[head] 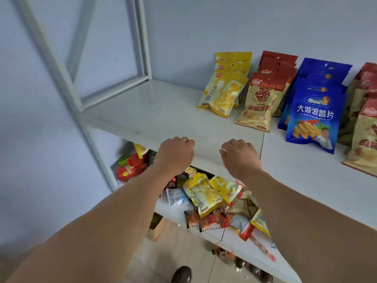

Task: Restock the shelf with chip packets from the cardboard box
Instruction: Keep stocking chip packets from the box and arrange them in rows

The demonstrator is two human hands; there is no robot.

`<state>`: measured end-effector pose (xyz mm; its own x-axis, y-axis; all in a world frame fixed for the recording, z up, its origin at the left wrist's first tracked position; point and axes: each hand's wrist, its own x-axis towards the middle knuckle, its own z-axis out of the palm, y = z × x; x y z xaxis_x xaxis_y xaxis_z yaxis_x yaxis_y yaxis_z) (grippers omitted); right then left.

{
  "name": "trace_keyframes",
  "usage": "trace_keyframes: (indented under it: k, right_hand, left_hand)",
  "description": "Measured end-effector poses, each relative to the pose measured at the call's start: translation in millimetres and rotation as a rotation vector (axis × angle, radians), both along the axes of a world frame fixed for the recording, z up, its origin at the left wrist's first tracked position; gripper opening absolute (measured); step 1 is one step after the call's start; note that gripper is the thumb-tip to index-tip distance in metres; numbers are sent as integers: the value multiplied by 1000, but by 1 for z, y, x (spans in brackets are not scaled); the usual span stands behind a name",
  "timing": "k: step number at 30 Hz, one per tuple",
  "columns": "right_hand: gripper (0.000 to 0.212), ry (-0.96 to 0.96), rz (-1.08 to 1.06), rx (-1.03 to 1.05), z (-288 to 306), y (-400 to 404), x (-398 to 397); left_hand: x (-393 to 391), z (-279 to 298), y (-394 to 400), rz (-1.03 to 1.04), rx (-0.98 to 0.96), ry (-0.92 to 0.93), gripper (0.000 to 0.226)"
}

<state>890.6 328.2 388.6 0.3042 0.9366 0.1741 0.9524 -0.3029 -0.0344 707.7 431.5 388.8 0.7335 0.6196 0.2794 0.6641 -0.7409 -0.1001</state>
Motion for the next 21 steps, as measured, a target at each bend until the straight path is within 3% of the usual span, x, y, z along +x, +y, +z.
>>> trace_keyframes:
  k: [12, 21]
  right_hand:
    - [32, -39, 355, -42, -39, -106, -230]
    - [26, -33, 487, -182, -101, -136, -440]
  left_hand:
    - [-258, -50, -169, 328, -83, 149, 27]
    - [-467, -83, -232, 373, -171, 140, 30]
